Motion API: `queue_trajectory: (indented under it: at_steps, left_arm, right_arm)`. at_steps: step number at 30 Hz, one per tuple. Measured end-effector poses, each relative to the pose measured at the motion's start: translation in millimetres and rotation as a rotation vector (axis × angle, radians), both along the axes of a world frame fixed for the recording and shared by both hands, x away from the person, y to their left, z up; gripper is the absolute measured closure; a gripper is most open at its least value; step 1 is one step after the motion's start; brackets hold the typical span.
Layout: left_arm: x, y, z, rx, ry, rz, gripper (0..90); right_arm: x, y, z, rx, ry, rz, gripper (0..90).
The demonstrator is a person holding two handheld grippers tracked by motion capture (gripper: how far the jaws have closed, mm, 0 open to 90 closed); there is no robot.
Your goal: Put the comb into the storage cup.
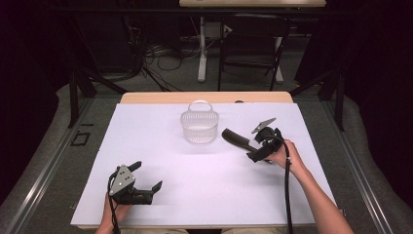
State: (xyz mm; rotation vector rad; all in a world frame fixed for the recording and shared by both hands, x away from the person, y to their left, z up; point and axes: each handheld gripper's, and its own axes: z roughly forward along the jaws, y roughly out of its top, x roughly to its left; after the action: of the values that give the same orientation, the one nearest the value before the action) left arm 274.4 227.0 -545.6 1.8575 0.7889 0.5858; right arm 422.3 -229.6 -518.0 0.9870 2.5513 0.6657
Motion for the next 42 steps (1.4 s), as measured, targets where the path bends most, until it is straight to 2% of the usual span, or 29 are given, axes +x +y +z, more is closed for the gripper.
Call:
queue_trajectory:
  at_steps: [9, 10, 12, 17, 20, 24, 26, 29, 32, 35, 38, 42]
  left_arm:
    - [0.0, -0.6, -0.2, 0.0, 0.001, -0.001, 0.1]
    - [0.0, -0.5, -0.1, 0.0, 0.0, -0.001, 0.1]
    - [0.0, -0.4, -0.1, 0.0, 0.0, -0.001, 0.1]
    - [-0.3, 0.0, 0.0, 0.001, 0.0, 0.002, 0.1]
    - [-0.2, -0.2, -0.1, 0.001, 0.0, 0.0, 0.1]
    - [-0.1, -0.3, -0.1, 0.0, 0.0, -0.001, 0.1]
    - [-0.1, -0.4, -0.2, -0.001, 0.001, -0.003, 0.1]
    - [0.1, -0.5, -0.3, 0.0, 0.003, -0.004, 0.1]
    - [0.0, -0.6, -0.3, 0.001, 0.004, -0.004, 0.1]
    - [-0.2, -0.6, -0.1, 0.0, 0.002, -0.003, 0.1]
    - [0.0, -0.5, -0.3, 0.001, 0.005, -0.002, 0.1]
    - [0.1, -0.2, -0.4, 0.001, 0.005, -0.004, 0.1]
  right_arm:
    - [5.6, 6.4, -2.1, -0.028, 0.01, 0.022, 17.0]
    - [4.9, 8.2, -1.3, -0.036, 0.024, 0.005, 20.4]
    - [8.0, 9.7, -1.1, -0.04, 0.02, 0.032, 24.4]
    - [9.8, 16.9, 0.4, -0.047, 0.03, 0.034, 36.6]
    - [12.1, 19.4, -0.8, -0.074, 0.035, 0.056, 43.1]
    - [15.6, 21.0, -4.2, -0.105, 0.06, 0.054, 52.7]
    - [15.8, 21.8, -5.8, -0.106, 0.069, 0.034, 55.1]
    - [18.1, 22.2, -6.1, -0.122, 0.093, 0.037, 58.9]
    - [21.8, 23.3, -7.9, -0.114, 0.106, 0.045, 61.1]
    - [23.8, 25.8, -7.7, -0.119, 0.127, 0.026, 62.5]
    - [27.2, 27.3, -9.0, -0.131, 0.133, 0.038, 64.1]
    - [29.1, 29.5, -11.9, -0.14, 0.16, 0.021, 66.2]
